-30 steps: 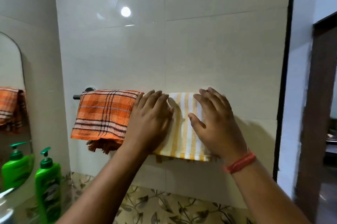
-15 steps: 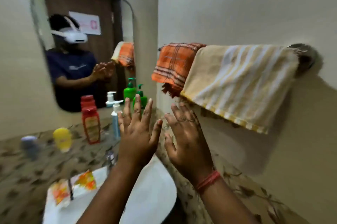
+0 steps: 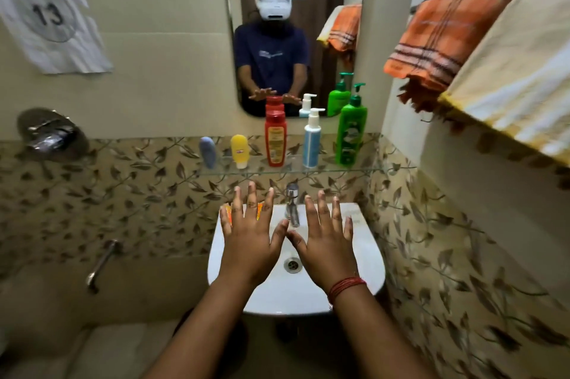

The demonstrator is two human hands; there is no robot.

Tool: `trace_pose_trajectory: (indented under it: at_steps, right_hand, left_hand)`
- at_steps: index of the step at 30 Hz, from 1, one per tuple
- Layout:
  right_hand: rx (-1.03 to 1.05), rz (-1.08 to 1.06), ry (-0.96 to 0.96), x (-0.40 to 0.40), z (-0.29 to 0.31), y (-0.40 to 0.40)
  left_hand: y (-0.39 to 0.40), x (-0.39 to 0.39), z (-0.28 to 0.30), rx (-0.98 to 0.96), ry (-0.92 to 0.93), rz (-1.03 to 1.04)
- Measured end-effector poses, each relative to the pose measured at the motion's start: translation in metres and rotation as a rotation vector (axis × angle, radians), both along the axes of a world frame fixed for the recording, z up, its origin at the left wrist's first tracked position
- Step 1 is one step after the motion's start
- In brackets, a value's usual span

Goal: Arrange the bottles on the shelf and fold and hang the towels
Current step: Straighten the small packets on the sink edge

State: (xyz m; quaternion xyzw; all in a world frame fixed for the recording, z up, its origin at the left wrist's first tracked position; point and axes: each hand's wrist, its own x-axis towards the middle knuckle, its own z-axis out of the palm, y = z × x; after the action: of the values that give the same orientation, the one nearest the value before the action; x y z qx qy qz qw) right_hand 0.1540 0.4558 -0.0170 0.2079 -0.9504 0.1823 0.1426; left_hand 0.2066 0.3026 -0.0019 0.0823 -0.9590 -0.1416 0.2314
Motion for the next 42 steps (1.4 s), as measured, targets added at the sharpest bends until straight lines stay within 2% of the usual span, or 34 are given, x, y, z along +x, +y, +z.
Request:
trace_pose_trajectory:
  at_steps: [8, 18, 24, 32, 37, 42]
  right_hand:
    - [0.096, 0.069, -0.109, -0.026, -0.037, -0.064]
    - [0.176, 0.054, -0.180, -0.090, -0.078, -0.123]
    - [0.276, 0.122, -0.263, -0.133, -0.106, -0.152]
    - [0.419, 0.300, -0.392, -0.207, -0.167, -0.189]
    - [0.498, 0.283, -0.406, -0.234, -0.210, -0.201]
    - [0.448, 0.296, -0.197, -0.239, -0.228, -0.203]
  left_hand:
    - [-0.061, -0.013, -0.044, 0.026, -0.175, 0.108]
    - [-0.147, -0.086, -0.090, 0.077, -0.354, 0.079]
    - [-0.172, -0.132, -0.126, -0.002, -0.570, 0.071]
    - [-0.183, -0.199, -0.195, -0.122, -0.697, 0.076]
    - [-0.190, -0.219, -0.234, -0.271, -0.781, 0.114]
    - [-0.195, -0.223, -0.246, -0.327, -0.608, 0.151]
